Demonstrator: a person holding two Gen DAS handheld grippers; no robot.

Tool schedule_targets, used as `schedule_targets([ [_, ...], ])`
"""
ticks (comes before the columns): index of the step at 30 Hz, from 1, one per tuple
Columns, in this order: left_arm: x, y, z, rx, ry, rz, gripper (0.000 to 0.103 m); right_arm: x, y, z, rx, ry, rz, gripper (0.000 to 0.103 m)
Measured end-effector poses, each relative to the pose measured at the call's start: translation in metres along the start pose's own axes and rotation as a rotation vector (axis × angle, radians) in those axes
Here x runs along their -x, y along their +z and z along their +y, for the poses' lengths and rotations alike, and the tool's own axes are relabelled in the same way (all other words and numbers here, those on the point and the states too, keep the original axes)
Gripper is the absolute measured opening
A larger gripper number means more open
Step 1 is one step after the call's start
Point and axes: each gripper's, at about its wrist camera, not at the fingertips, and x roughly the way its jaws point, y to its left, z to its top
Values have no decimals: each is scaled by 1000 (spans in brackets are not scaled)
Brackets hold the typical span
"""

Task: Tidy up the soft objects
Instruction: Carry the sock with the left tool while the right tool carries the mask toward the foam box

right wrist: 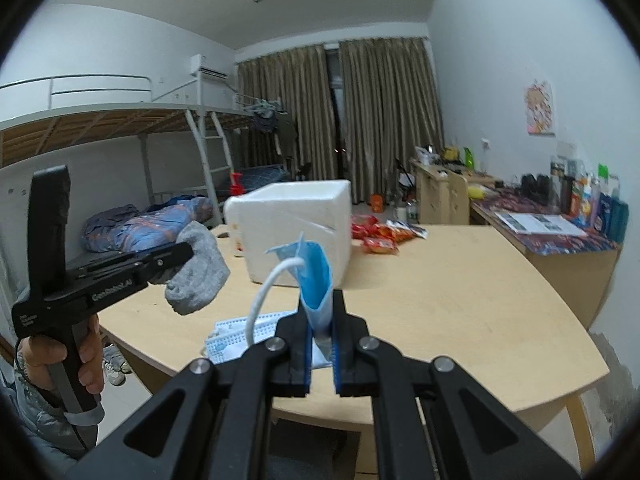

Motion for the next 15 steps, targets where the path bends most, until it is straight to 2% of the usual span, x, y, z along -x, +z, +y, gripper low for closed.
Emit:
schedule_targets([
  [5, 14, 0, 10, -4, 58, -27, 12, -2, 5, 9, 26, 36, -19, 10],
  [15, 14, 1, 24, 8, 91, -27, 12, -18, 9, 21, 41, 69, -15, 10],
])
